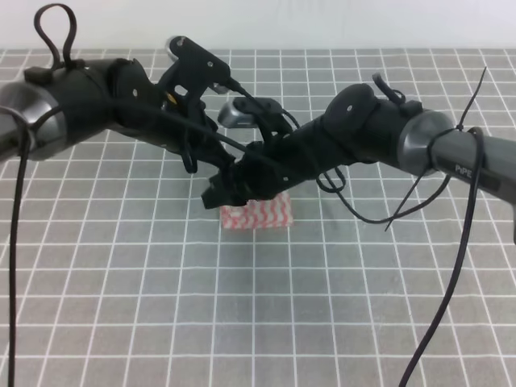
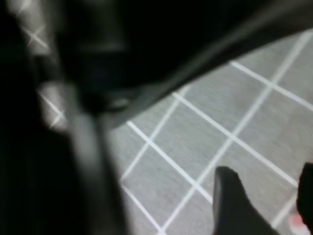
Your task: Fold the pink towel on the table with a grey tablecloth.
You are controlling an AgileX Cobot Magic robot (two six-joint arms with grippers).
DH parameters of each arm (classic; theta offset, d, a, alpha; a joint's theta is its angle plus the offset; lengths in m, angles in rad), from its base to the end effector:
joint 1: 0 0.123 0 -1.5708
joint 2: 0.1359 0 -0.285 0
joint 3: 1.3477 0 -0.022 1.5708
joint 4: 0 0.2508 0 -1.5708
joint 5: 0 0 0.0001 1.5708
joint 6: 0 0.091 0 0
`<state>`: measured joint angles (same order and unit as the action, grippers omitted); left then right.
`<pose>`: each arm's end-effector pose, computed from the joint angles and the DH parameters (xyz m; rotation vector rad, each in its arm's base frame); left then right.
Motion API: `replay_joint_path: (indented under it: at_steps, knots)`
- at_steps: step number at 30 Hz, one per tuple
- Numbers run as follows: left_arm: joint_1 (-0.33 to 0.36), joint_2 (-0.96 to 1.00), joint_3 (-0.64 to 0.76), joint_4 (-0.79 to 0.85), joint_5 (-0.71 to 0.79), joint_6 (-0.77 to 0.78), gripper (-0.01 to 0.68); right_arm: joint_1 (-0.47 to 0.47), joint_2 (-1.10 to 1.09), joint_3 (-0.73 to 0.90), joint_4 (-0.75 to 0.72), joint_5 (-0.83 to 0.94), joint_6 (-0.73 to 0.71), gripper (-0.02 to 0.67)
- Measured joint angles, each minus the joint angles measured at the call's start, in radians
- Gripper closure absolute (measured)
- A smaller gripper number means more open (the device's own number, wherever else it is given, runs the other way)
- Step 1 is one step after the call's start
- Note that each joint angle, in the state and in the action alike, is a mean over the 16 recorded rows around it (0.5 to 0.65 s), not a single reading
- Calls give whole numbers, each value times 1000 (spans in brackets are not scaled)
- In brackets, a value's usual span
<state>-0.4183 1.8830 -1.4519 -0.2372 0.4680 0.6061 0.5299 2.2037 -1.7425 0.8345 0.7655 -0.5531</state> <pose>0.3889 -0.1835 0.2510 0.9825 2.1566 -0.1378 0.3950 0.2856 0.1933 -0.7471 2.4645 0.9353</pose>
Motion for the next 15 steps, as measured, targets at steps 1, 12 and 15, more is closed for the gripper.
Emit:
replay_joint_path:
  at_steps: [1, 12, 15]
  knots:
    - [0, -1, 0, 0, 0, 0, 672, -2, -1, -1, 13, 6, -18, 434]
    - [0, -1, 0, 2, 1, -1, 672, -25, 8, -13, -4, 87, -53, 599]
    - [0, 0, 0, 2, 0, -1, 672, -28, 20, -14, -21, 101, -37, 639]
